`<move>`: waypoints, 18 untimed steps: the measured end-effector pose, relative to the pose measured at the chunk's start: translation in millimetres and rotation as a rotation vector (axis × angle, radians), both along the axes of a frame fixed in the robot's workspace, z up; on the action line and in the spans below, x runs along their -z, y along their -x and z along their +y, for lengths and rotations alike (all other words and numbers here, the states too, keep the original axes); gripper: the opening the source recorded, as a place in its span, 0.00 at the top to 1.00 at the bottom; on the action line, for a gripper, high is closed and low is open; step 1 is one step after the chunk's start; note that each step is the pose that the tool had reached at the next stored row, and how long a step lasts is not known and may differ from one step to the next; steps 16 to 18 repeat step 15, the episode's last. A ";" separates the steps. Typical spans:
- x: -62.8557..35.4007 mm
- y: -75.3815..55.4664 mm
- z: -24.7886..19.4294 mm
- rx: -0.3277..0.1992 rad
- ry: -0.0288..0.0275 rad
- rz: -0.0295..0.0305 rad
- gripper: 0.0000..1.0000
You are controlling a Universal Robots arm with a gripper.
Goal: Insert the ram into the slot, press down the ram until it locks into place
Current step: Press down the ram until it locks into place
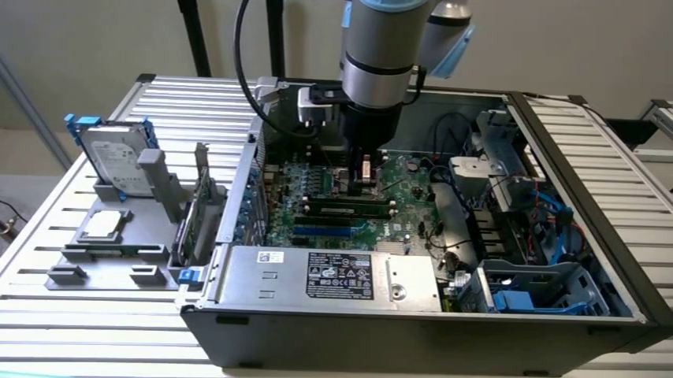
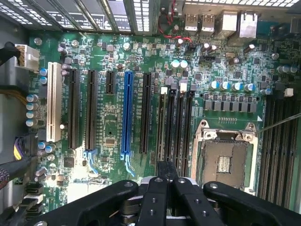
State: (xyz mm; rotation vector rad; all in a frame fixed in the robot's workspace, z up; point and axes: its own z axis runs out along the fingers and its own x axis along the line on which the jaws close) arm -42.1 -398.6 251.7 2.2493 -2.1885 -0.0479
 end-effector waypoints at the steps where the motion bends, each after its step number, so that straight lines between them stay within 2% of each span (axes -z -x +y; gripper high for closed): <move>1: 0.0 0.0 0.0 0.000 -0.0001 -0.0001 0.90; 18: -0.3 0.0 0.0 0.000 0.0002 0.0001 0.90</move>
